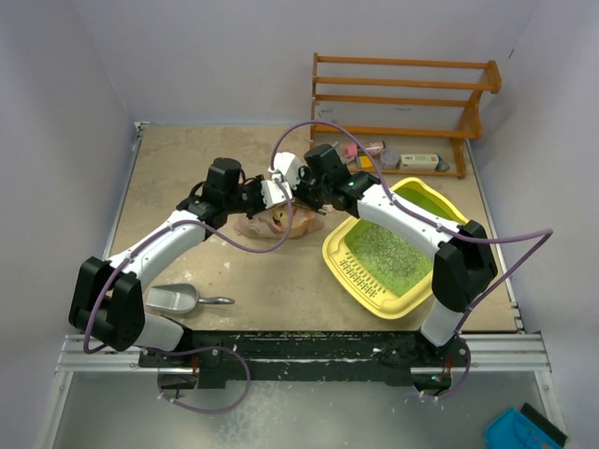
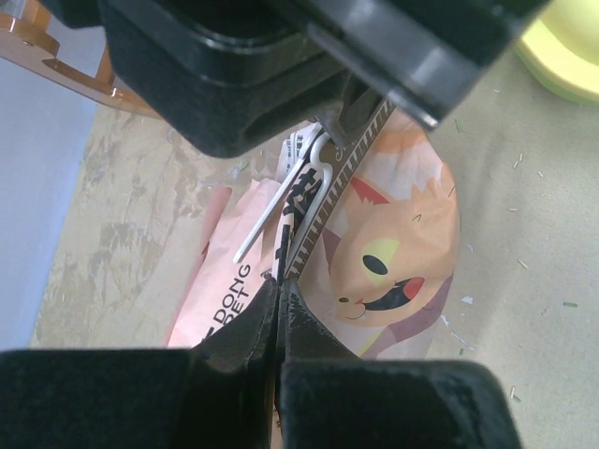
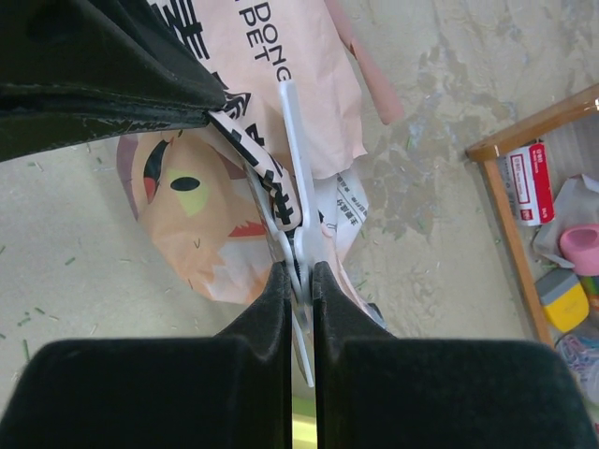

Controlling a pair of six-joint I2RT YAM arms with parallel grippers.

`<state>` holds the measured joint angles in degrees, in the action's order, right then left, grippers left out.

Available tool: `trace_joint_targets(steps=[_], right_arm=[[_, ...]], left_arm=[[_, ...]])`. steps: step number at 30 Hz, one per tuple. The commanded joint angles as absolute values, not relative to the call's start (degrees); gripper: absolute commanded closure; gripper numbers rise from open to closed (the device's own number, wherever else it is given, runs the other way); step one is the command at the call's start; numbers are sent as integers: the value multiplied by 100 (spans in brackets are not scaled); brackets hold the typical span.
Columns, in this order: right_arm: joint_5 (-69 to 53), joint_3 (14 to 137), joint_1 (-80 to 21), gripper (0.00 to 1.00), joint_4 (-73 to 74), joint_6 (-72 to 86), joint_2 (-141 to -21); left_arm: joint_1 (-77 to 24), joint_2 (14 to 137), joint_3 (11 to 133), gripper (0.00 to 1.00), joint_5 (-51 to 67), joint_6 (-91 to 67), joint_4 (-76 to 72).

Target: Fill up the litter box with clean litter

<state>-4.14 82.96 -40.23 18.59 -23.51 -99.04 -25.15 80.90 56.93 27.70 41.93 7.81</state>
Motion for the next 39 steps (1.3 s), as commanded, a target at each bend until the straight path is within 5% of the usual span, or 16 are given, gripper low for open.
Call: trace_joint_targets(steps=[1,5,17,31,39], right_arm=[[20,8347,-3967,100,1041,-3034,-9876],[17,8602,-3964,98,1359,-2979,-10016],[-6,8426,-3942,61,1449,-2650,-9689],[313,8215,-3828,41,1936,-1675,-8829],[1104,8382,-3392,41,3012,243,-8293]], left_arm=[[-2496,7985,6079,100,3497,3547,452],[-2496,8006,6087,100,3372,3555,455],[-2496,8086,6051,53,2875,3286,263],[-2496,7872,5956,42,2613,2880,-53],[-2496,7947,6638,37,2528,885,-31]])
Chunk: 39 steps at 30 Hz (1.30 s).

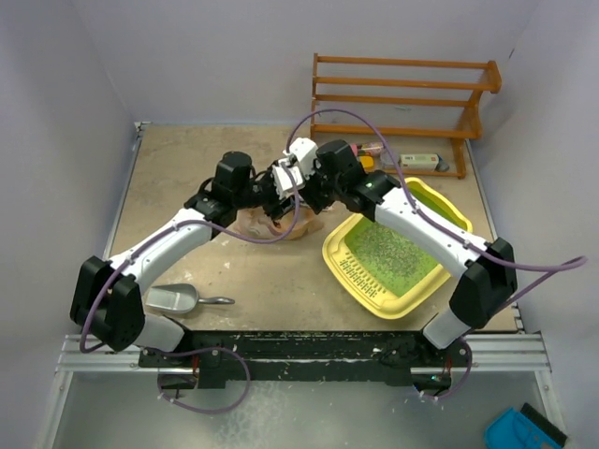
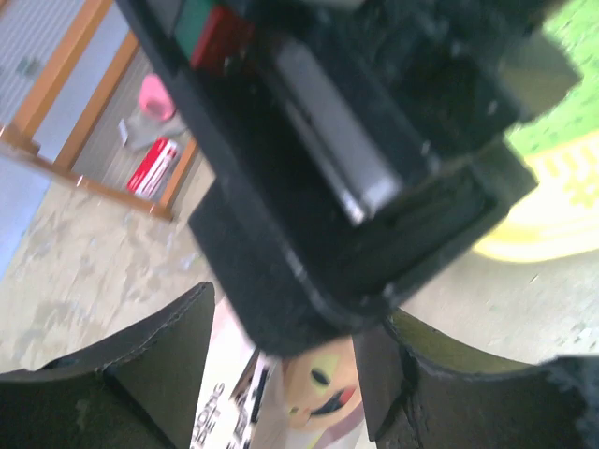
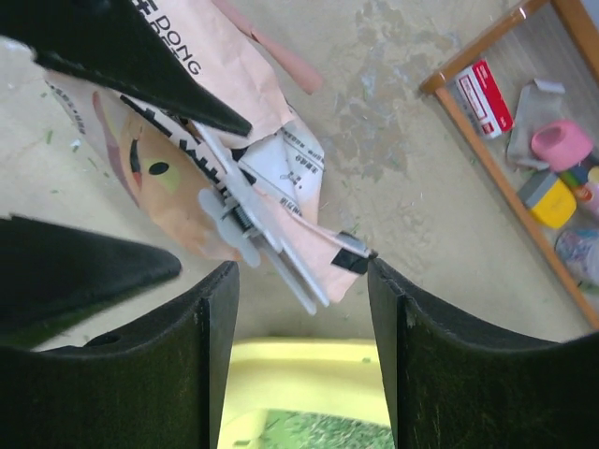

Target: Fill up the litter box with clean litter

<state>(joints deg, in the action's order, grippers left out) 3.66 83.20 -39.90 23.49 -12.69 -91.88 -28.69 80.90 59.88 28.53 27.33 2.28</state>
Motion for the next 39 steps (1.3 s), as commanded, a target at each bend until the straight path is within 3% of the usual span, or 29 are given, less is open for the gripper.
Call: trace_joint_targets(steps=[1,5,7,10,14,17,26,32,39], right_arm=[[1127,8264,-3366,41,2957,331,-8094],[1226,7583,-3164,42,2624,941,-7201],[1342,7404,-3063,38,2627,1212,-6855],[1388,7259,-2964,36,2819,1613,-6513],[1263,6727,-2953,36,2804,2122,-5943],[1060,6057,-2953,37,2540,2266,-5551],[514,6042,-2951,35,3047,2303,-5596],[-327,5822,-2953,34,2617,2485,-5424],[-389,5234,-2960,34,2281,2672,-5221]], left_arm=[[-2496,7976,6793,36,2485,706,65],[-2496,8040,7320,31,2004,239,549],[-2496,7981,7354,28,1720,159,586],[-2496,7774,7131,15,1174,-97,259],[-2496,7422,6841,11,504,-387,-95],[-2496,7277,6789,0,383,-504,-137],[-2505,7478,7568,1,36,-1186,904],[-2509,7282,7340,1,96,-1046,601],[-2513,7241,7203,1,174,-950,491]])
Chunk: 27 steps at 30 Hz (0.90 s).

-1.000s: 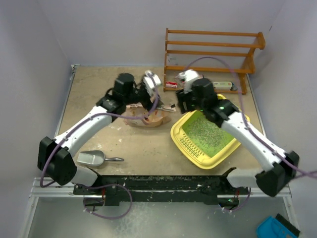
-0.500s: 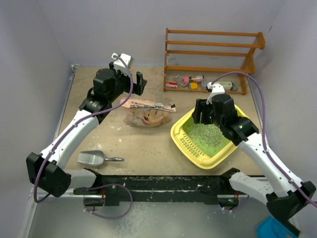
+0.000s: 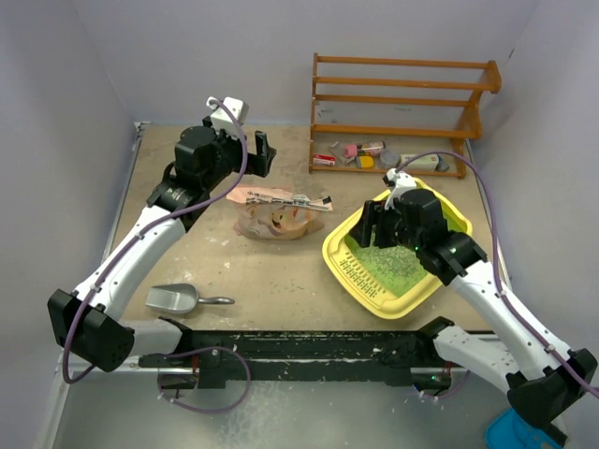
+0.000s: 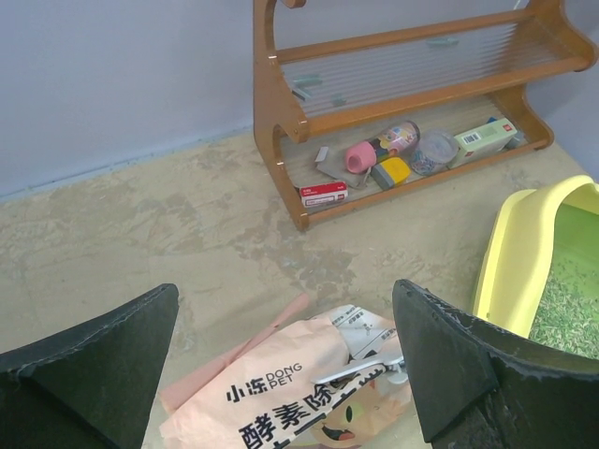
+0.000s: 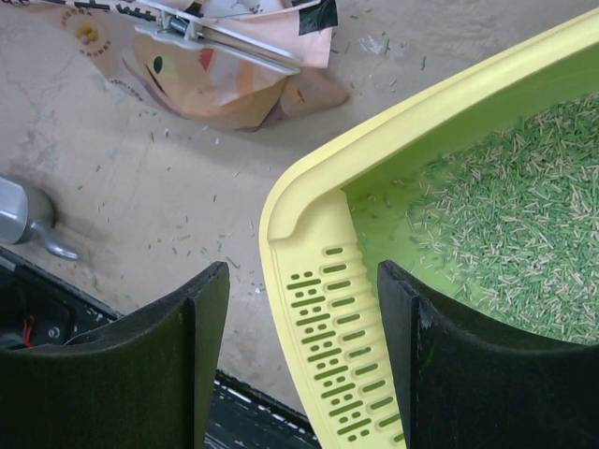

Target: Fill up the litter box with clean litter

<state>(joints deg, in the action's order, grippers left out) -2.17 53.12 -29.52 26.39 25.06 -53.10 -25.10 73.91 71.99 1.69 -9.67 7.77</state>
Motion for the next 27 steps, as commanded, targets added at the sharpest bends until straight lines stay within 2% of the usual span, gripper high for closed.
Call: trace_joint_targets(steps=[1,7,15,27], right_arm=[[-364,5216,-2954,34,2256,2678,-5216],[-274,5257,-2953,33,2050,2701,-5274],[-288,5256,-2955,32,1908,2711,-5347],[-251,5214,-2952,33,1890,2681,-5358]], left_arm=[[-2514,7267,7215,1,199,-949,504],[-2513,7371,7291,1,133,-1086,576],[-2522,7289,7271,1,-746,-1830,530],[-2525,7484,7690,1,-845,-1415,984]])
